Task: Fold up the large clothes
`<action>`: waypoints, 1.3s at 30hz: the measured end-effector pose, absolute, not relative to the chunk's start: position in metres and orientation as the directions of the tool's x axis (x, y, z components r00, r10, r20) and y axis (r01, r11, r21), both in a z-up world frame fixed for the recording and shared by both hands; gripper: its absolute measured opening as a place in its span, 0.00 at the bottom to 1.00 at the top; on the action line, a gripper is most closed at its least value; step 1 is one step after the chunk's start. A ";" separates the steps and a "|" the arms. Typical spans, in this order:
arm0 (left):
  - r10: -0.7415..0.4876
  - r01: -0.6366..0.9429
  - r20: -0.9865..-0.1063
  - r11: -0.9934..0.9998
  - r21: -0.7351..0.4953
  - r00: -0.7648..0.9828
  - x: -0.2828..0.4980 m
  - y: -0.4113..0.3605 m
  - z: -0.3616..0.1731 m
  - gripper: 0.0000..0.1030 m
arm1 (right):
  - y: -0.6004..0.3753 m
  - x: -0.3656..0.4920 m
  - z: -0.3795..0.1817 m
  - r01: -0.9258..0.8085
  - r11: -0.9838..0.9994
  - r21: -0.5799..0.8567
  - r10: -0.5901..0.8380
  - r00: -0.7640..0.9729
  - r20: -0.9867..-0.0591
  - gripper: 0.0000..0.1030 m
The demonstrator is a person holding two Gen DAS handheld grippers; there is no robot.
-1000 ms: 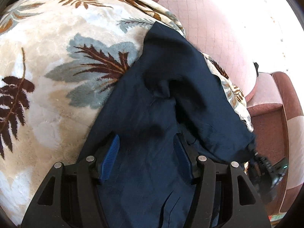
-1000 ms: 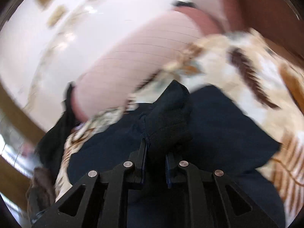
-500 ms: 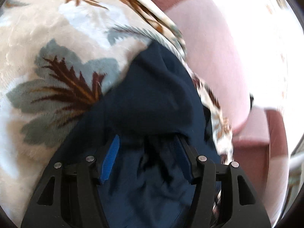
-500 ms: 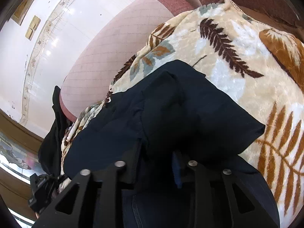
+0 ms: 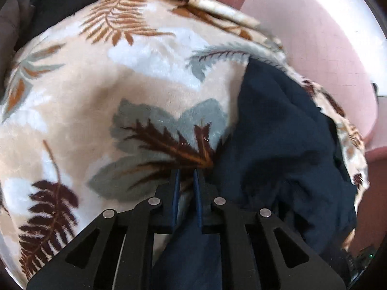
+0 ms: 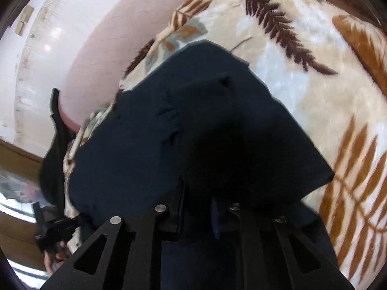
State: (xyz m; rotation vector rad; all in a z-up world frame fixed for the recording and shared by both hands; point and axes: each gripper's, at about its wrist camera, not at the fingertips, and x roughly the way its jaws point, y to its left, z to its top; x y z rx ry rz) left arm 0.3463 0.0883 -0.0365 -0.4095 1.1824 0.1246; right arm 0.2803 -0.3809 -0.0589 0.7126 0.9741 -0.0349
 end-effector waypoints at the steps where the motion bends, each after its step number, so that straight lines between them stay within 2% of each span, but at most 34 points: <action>1: -0.121 -0.284 -0.907 0.926 -0.250 0.403 0.342 0.085 -0.030 0.10 | -0.381 0.272 -0.047 0.341 0.774 0.533 0.245 0.615 -0.749 0.25; 3: -0.146 -0.231 -0.884 0.935 -0.270 0.443 0.338 0.071 -0.013 0.10 | -0.381 0.252 -0.020 0.341 0.762 0.550 0.168 0.716 -0.678 0.29; 4: -0.167 -0.200 -0.875 0.938 -0.282 0.454 0.338 0.062 -0.006 0.14 | -0.380 0.247 -0.013 0.329 0.763 0.557 0.157 0.742 -0.652 0.29; 6: -0.202 -0.133 -0.854 0.946 -0.297 0.479 0.342 0.040 0.006 0.31 | -0.372 0.244 -0.003 0.287 0.783 0.552 0.147 0.777 -0.612 0.29; 7: -0.190 -0.117 -0.850 0.953 -0.280 0.491 0.344 0.030 0.009 0.46 | -0.368 0.245 -0.003 0.276 0.801 0.531 0.137 0.779 -0.612 0.29; 8: -0.172 -0.105 -0.847 0.961 -0.258 0.503 0.349 0.022 0.011 0.50 | -0.367 0.250 -0.006 0.274 0.807 0.524 0.140 0.772 -0.619 0.29; 11: -0.081 -0.049 -0.882 0.992 -0.117 0.465 0.366 -0.014 -0.010 0.50 | -0.368 0.270 -0.043 0.312 0.789 0.529 0.215 0.666 -0.714 0.28; 12: -0.057 -0.041 -0.902 0.996 -0.083 0.428 0.374 -0.019 -0.022 0.50 | -0.370 0.277 -0.059 0.334 0.796 0.505 0.226 0.609 -0.760 0.25; 15: 0.031 -0.021 -0.926 0.999 0.025 0.377 0.374 -0.030 -0.052 0.53 | -0.369 0.279 -0.067 0.288 0.817 0.500 0.253 0.600 -0.759 0.23; 20: 0.031 0.028 -0.919 0.999 0.045 0.392 0.344 -0.033 -0.039 0.53 | -0.365 0.269 -0.059 0.308 0.831 0.463 0.284 0.481 -0.829 0.26; 24: -0.054 0.106 -0.940 0.994 -0.019 0.336 0.292 -0.034 -0.035 0.53 | -0.347 0.237 -0.062 0.286 0.864 0.414 0.299 0.370 -0.880 0.28; 33: -0.056 0.253 -0.949 0.967 0.026 0.311 0.161 -0.044 -0.036 0.53 | -0.313 0.134 -0.047 0.210 0.897 0.389 0.331 0.266 -0.905 0.35; 39: -0.059 0.270 -0.942 0.962 0.034 0.329 0.121 -0.041 -0.023 0.53 | -0.319 0.073 -0.039 0.202 0.904 0.378 0.328 0.240 -0.914 0.39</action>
